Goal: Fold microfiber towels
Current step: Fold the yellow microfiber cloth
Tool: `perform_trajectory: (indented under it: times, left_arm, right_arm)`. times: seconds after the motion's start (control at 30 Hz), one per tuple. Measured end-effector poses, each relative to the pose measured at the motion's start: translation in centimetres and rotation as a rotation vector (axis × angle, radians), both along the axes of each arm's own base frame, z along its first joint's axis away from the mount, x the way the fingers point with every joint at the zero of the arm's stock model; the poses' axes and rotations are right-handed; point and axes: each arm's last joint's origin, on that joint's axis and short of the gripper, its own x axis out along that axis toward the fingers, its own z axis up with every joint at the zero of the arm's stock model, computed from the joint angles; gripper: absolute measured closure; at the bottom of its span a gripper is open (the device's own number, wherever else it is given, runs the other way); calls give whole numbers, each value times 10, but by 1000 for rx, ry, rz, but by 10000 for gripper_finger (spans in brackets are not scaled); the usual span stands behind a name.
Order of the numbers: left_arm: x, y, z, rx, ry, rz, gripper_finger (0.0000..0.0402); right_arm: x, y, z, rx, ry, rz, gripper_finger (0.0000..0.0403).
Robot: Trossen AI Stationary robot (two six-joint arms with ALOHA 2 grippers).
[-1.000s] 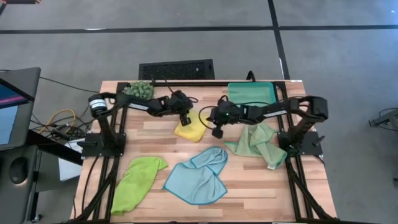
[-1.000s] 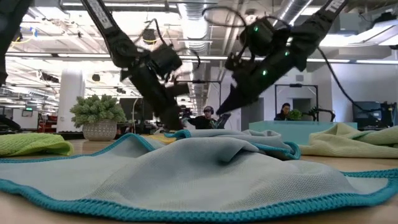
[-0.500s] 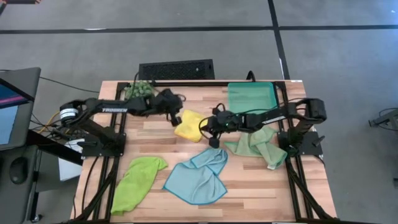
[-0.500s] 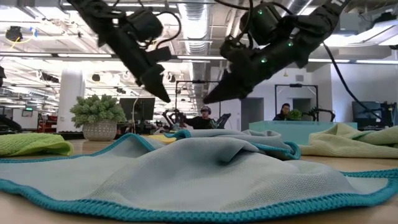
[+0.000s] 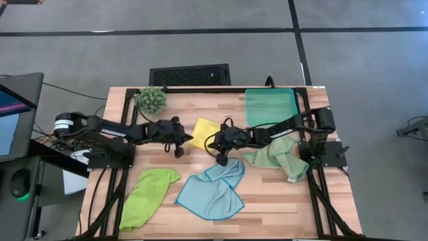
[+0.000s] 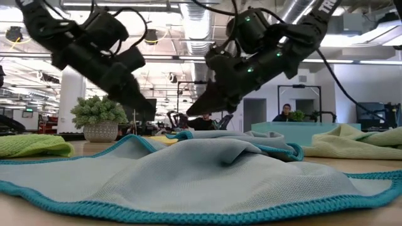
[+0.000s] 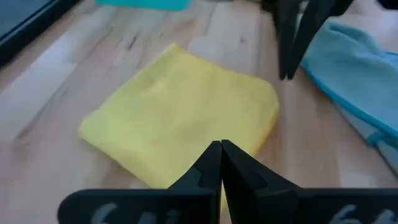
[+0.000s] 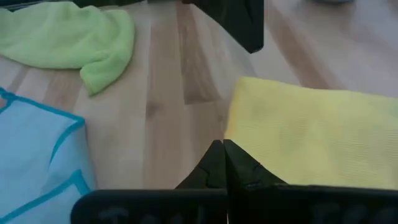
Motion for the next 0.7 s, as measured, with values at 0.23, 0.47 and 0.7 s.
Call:
perform_trajectory:
  times: [0.23, 0.47, 0.7]
  left_arm:
    - [-10, -3, -13, -46, 10, 20, 401]
    - [-9, -4, -11, -63, -37, -20, 401]
    - [-11, -7, -15, -104, 6, -138, 401]
  right_arm:
    - [2, -5, -4, 24, 65, -27, 398]
    - [-3, 9, -5, 53, 136, -16, 397]
    - [-1, 22, -2, 82, 90, -92, 397]
